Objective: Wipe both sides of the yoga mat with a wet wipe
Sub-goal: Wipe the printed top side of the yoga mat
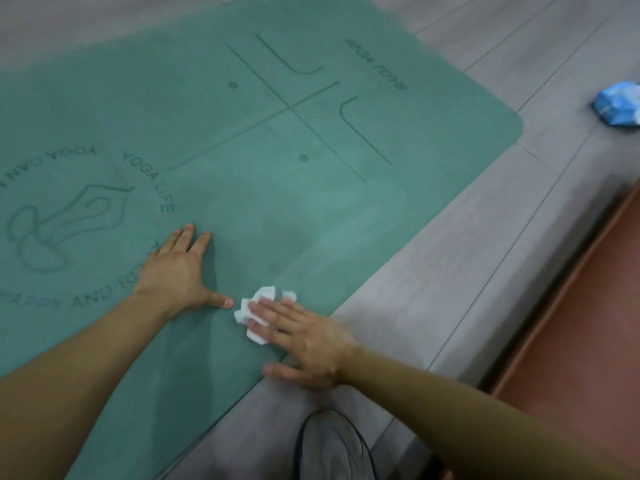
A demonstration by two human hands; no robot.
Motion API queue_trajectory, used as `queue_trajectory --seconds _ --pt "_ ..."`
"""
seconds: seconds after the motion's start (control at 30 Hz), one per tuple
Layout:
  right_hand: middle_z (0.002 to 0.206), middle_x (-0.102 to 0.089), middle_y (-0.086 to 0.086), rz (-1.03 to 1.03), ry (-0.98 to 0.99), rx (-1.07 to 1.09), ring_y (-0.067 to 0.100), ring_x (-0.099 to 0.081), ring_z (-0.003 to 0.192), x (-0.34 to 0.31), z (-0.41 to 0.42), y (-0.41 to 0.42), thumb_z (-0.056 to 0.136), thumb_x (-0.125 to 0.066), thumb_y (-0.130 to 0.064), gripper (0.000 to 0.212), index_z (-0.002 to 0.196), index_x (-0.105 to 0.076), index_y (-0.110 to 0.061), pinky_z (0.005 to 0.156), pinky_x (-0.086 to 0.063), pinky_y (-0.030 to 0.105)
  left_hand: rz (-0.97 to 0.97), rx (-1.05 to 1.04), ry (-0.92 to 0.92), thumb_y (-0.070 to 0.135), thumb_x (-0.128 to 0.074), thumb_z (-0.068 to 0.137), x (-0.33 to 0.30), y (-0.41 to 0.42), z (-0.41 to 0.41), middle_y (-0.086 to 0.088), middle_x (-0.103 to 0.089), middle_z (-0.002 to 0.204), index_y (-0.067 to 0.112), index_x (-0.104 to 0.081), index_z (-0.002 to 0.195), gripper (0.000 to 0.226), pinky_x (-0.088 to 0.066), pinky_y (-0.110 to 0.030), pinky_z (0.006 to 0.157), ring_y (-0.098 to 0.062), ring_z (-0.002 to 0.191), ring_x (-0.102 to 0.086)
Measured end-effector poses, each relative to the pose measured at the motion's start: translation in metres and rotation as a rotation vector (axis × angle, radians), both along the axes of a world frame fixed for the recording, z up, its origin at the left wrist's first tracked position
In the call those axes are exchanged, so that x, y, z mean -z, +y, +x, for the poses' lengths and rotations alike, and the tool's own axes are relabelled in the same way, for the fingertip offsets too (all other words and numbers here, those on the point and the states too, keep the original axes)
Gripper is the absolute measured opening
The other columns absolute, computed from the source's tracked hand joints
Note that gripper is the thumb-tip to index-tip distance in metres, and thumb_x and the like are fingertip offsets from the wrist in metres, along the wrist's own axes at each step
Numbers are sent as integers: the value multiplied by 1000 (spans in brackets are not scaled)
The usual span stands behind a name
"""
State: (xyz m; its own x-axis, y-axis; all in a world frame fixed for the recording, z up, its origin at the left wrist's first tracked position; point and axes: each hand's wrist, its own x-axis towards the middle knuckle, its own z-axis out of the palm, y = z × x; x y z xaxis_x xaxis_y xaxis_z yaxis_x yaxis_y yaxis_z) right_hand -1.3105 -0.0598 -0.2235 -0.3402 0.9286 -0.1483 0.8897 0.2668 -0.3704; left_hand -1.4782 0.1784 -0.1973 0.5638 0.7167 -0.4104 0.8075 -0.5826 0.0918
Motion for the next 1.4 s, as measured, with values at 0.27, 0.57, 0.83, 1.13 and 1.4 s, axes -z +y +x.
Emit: queue_trajectory --seconds 0.27,0.57,0.83,1.13,1.4 --pt "172 25 -2 -250 -118 1038 18 19 161 -18 141 -22 100 -11 -78 88 168 10 -25 132 3 41 63 64 2 65 -87 64 -19 -27 -17 -1 -48 153 30 -50 146 96 -46 -43 111 -28 138 -50" --pt "177 -1 -1 72 -58 -212 15 4 163 9 -38 52 110 -34 -56 71 169 -12 -23 132 -6 40 242 -19 46 42 -66 96 -39 -21 -43 -6 -70 109 23 -75 100 21 -51 -37 87 -32 107 -67" --pt "176 9 11 -119 -187 830 26 7 163 15 99 205 102 -16 -71 90 168 -4 -13 131 4 43 269 -130 53 39 -63 96 -48 -4 -110 -2 -67 106 19 -76 96 23 -50 -38 85 -30 105 -67" --pt "176 -12 9 49 18 -39 26 -6 162 13 -140 201 106 -41 -54 78 166 -21 -9 131 -14 46 279 227 338 63 -50 98 -75 15 -181 7 -66 112 24 -71 106 45 -44 -33 97 -20 116 -62" --pt "109 -70 8 182 -31 179 35 -65 103 -5 -19 137 84 -56 -8 43 123 -72 -15 88 -58 45 199 587 451 54 -43 104 -98 34 -166 6 -66 115 25 -67 109 38 -49 -35 98 -23 114 -63"
